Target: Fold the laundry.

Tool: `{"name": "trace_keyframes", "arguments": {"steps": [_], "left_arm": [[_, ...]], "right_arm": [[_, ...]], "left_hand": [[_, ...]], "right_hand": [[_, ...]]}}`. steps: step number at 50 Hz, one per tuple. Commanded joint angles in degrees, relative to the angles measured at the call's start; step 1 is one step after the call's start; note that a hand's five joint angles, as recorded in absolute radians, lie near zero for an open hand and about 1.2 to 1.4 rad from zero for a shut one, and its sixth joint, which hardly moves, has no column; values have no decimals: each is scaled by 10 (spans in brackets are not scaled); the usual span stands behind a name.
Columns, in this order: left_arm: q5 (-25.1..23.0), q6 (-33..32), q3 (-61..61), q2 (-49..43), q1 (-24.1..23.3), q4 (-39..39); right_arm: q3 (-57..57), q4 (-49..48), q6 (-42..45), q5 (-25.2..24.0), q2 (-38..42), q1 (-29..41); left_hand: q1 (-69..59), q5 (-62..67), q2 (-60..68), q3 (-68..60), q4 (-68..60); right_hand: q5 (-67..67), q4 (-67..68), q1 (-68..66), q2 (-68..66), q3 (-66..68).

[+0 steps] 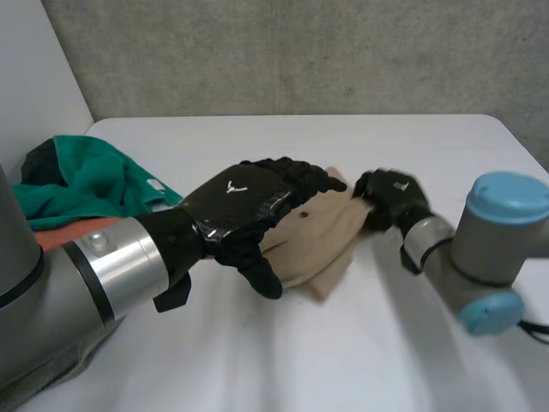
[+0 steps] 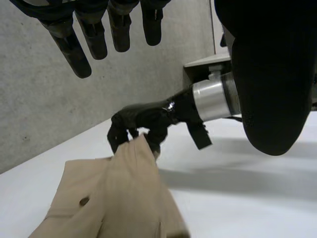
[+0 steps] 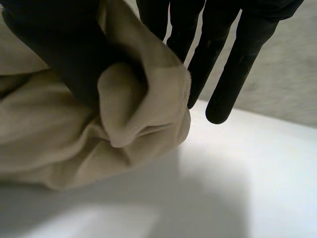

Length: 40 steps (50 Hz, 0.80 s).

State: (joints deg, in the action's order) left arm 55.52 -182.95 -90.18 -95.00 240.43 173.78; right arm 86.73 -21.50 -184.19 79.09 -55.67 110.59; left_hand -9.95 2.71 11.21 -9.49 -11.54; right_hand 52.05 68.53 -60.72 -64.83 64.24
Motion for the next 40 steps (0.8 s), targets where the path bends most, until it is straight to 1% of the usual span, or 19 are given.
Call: {"name": "trace_keyframes", "arguments": {"steps": [1,3,4,6,7,10,11,15,19,28,36,37,38,40], "left_arm": [[6,18,4,4,1,17],[8,22,4,5,1,19],[11,22,4,5,1,22],[13,23,4,5,1,23],[15,23,4,5,2,24],[18,23,4,4,1,24],[19,23,4,4,1,24],[19,23,4,3,0,24],[19,23,6,3,-3,23],[20,23,16,3,-7,19],[27,24,21,-2,-12,18],[28,24,21,-3,-13,18],[29,24,22,-3,-15,18],[31,24,22,-3,-16,18]], "right_arm": [[-196,58,-17,59,92,-81],[-247,74,-20,79,118,-99],[-298,92,-23,105,146,-118],[-351,107,-24,129,174,-135],[-404,123,-25,151,203,-152],[-480,150,-27,177,245,-174],[-525,165,-30,189,271,-188],[-621,198,-41,197,329,-221],[-683,213,-40,200,366,-237],[-712,214,-38,196,381,-256],[-698,226,-29,197,374,-257],[-692,228,-28,194,371,-256],[-679,233,-22,189,365,-253],[-661,236,-14,189,355,-251]], "left_hand": [[0,-27,-12,-5,15],[0,-27,-12,-5,15],[0,-27,-12,-5,15],[0,-27,-12,-5,15],[0,-27,-12,-5,15],[0,-27,-12,-5,15],[0,-27,-12,-5,15],[0,-27,-12,-5,15],[0,-27,-12,-5,15],[0,-27,-12,-5,15],[0,-27,-12,-5,15],[0,-27,-12,-5,15],[0,-27,-12,-5,15],[0,-27,-12,-5,15]], "right_hand": [[179,115,-193,-152,158],[179,115,-193,-152,158],[179,115,-193,-152,158],[179,115,-193,-152,158],[179,115,-193,-152,158],[179,115,-193,-152,158],[179,115,-193,-152,158],[179,115,-193,-152,158],[179,115,-193,-152,158],[179,115,-193,-152,158],[179,115,-193,-152,158],[-62,-127,49,90,-84],[-509,-574,496,537,-531],[-521,-585,507,548,-542]]}}
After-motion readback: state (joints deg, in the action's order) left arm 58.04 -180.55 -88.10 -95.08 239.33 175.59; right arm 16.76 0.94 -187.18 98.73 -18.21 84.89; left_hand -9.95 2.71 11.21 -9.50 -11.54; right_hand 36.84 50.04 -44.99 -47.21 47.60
